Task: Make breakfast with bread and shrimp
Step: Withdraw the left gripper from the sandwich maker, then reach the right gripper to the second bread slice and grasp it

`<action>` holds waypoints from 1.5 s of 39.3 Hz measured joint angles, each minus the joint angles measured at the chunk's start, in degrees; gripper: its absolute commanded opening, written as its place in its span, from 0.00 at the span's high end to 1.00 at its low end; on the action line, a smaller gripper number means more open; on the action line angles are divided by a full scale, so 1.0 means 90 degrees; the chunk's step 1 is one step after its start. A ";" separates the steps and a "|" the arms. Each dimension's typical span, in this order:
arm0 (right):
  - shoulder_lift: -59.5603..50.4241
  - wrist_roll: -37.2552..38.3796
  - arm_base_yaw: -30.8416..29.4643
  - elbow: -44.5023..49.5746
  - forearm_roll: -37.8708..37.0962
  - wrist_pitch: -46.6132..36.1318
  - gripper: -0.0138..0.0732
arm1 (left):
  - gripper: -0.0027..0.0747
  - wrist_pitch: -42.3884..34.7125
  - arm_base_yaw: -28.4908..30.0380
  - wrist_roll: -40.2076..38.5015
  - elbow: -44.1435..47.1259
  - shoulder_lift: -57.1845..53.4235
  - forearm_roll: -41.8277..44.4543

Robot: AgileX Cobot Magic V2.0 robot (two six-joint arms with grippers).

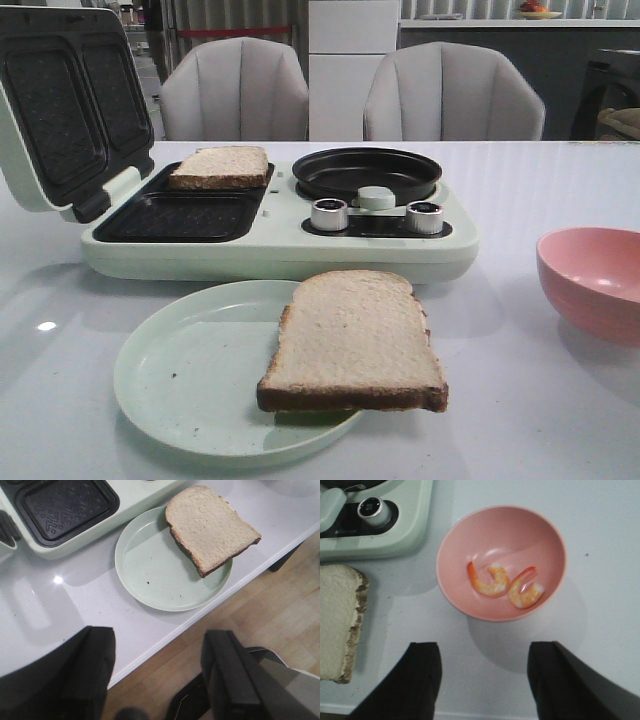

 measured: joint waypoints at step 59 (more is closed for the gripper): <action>0.5832 -0.0345 0.2570 -0.2904 0.2164 0.0134 0.20 | 0.40 0.0031 0.0000 0.0000 0.0042 -0.0379 -0.0025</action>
